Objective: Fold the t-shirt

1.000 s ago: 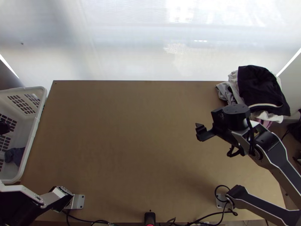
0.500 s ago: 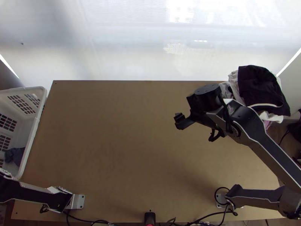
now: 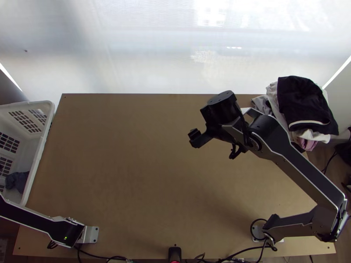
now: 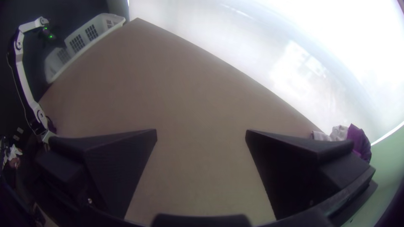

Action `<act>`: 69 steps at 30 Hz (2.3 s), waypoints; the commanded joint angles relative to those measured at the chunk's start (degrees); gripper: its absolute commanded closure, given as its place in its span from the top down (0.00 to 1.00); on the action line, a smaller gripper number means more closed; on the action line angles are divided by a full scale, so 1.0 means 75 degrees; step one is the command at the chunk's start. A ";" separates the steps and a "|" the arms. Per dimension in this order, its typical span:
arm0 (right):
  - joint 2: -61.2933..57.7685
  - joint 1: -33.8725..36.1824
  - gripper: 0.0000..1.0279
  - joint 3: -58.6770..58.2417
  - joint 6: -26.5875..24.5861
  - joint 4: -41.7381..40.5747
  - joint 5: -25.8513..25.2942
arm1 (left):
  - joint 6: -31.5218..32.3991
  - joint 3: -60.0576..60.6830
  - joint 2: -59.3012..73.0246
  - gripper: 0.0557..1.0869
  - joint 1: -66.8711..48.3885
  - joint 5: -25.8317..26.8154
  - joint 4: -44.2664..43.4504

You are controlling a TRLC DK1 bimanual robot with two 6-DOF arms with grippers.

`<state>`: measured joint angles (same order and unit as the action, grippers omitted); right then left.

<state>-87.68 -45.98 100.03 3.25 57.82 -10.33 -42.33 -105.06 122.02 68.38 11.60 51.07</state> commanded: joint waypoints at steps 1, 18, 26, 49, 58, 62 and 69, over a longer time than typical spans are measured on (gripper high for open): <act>-0.0239 -0.0057 0.96 0.0128 -0.0046 0.0072 -0.0018 | -0.0204 -0.0969 0.1309 0.93 -0.0047 0.0071 0.0070; -0.1059 -0.0081 0.96 0.0620 -0.0069 0.0107 -0.0064 | -0.0146 -0.1836 0.3501 0.95 -0.0047 -0.0433 -0.1489; -0.1200 -0.0093 0.96 0.0608 -0.0093 0.0107 -0.0123 | -0.0122 -0.2750 0.4649 0.95 -0.0141 -0.0819 -0.1665; -0.1352 -0.0116 0.96 0.0561 -0.0187 0.0118 -0.0217 | 0.0030 -0.3114 0.5926 0.86 -0.0703 -0.1241 -0.2649; -0.1575 -0.0280 0.96 0.0784 -0.0222 0.0118 -0.0217 | 0.0100 -0.3114 0.6055 0.21 -0.0586 -0.1230 -0.2837; -0.1716 -0.0385 0.96 0.0889 -0.0222 0.0118 -0.0217 | 0.0007 -0.3114 0.6137 0.04 -0.0516 -0.1230 -0.2848; -0.1891 -0.0432 0.96 0.1112 -0.0234 0.0118 -0.0217 | -0.0052 -0.3125 0.6079 0.04 -0.0399 -0.1194 -0.2790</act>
<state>-100.60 -48.60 106.89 1.48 58.76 -12.01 -42.26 -128.42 167.59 64.69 2.52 29.89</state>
